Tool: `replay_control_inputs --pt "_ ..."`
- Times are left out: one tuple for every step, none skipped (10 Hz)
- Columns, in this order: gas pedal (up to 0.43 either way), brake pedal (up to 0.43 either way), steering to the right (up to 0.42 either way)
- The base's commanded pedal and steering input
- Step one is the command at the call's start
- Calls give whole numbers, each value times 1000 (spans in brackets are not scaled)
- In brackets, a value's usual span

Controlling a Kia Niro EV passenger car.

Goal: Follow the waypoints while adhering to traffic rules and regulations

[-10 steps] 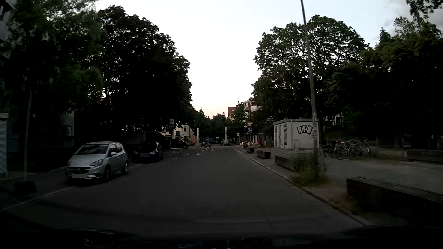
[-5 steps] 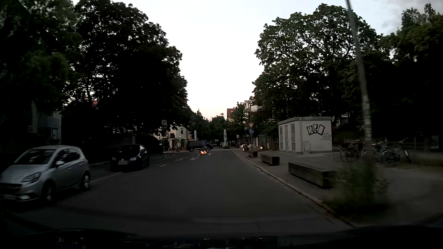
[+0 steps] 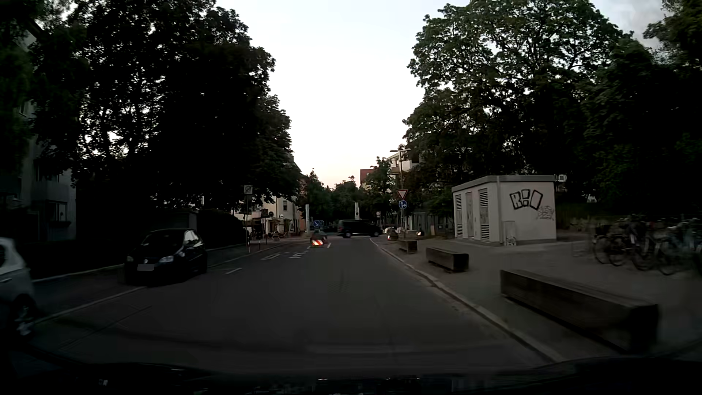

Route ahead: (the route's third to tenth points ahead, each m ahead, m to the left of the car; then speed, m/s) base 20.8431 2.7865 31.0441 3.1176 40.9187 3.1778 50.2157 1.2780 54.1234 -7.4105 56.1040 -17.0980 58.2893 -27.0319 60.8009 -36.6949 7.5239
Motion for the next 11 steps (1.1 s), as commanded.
replay_control_inputs --pt "8 0 -10" --pt "8 0 -12" --pt "8 0 -12" --pt "8 0 -12" --pt "8 0 -12" --pt "8 0 -12" --pt "8 0 -12" --pt "8 0 -12" --pt "8 0 -12" --pt "8 0 -12" --pt "8 0 -12"
